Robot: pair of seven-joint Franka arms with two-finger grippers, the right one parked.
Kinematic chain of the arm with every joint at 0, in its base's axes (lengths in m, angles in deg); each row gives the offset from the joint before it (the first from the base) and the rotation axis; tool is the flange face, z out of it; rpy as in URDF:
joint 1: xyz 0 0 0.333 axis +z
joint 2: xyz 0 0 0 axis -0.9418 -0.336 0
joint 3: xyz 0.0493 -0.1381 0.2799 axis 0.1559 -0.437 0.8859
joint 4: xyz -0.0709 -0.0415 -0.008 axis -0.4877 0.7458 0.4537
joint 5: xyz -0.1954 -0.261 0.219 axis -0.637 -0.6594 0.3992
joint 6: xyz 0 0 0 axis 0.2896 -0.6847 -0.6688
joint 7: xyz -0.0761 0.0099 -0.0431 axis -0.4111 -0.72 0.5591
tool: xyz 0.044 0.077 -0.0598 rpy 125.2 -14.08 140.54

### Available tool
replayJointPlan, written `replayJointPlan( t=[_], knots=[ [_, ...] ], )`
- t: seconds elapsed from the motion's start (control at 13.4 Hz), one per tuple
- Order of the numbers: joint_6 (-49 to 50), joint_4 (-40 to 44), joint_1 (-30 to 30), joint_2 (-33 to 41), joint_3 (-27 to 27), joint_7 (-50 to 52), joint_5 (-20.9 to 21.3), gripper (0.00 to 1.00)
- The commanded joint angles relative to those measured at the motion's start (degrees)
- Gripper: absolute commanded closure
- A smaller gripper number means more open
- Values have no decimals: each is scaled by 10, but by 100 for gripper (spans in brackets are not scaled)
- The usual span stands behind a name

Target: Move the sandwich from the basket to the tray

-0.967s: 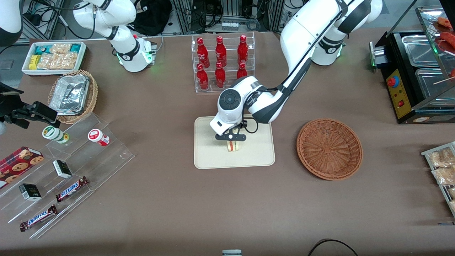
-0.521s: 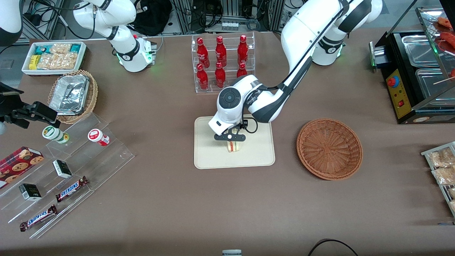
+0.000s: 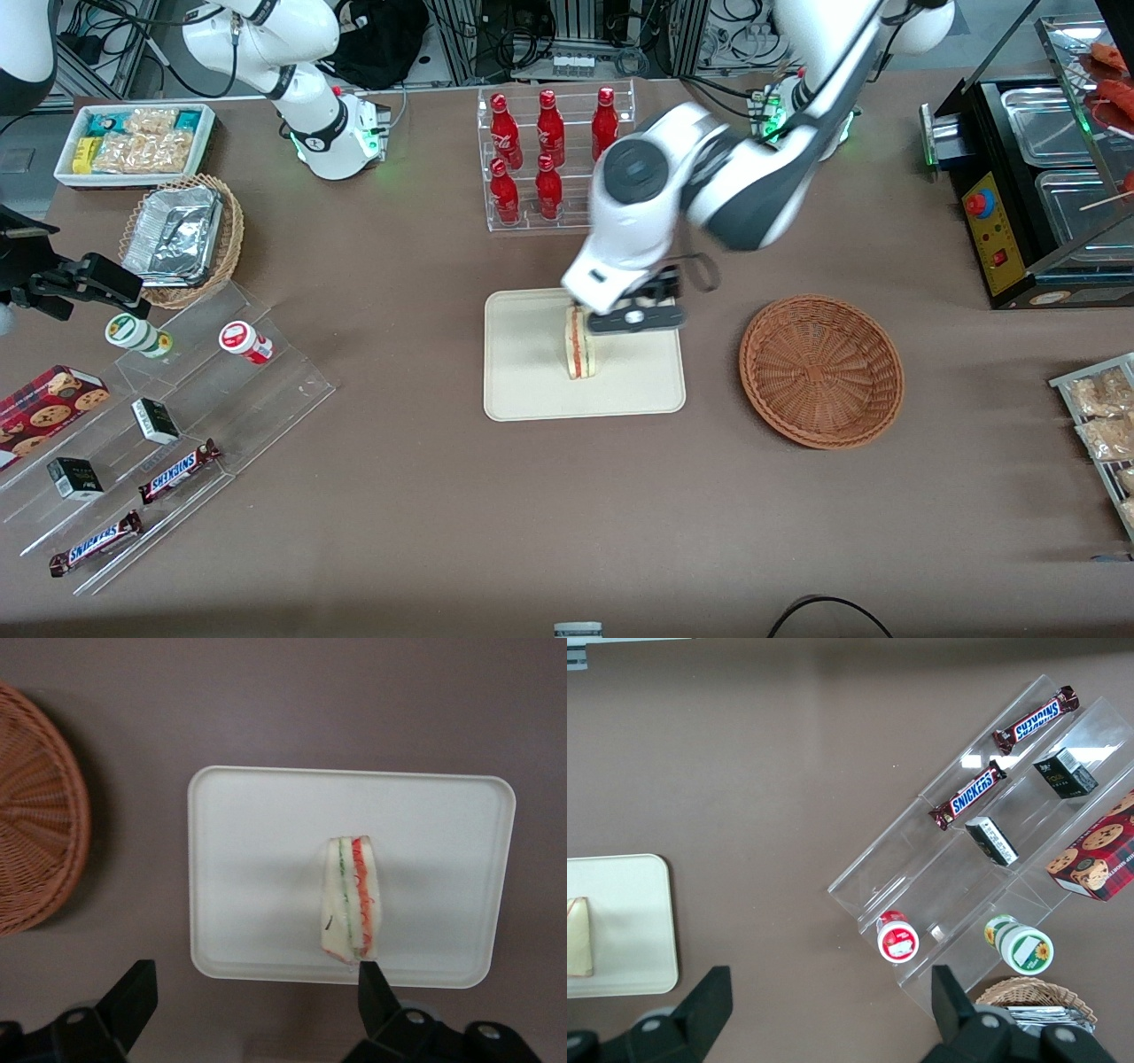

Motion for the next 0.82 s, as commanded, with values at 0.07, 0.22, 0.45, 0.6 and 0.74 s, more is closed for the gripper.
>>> replayJointPlan(
  t=[0.07,0.22,0.45,0.6,0.74],
  knots=[
    [81,-21,94,111,-2,-16,-34,0],
    [126,-23,122,149,0,-55,-35,0],
    [175,-27,170,195,1,-90,-24,0],
    [217,-27,203,218,0,-164,-24,0],
    [242,-46,234,250,1,-230,-24,0]
  ],
)
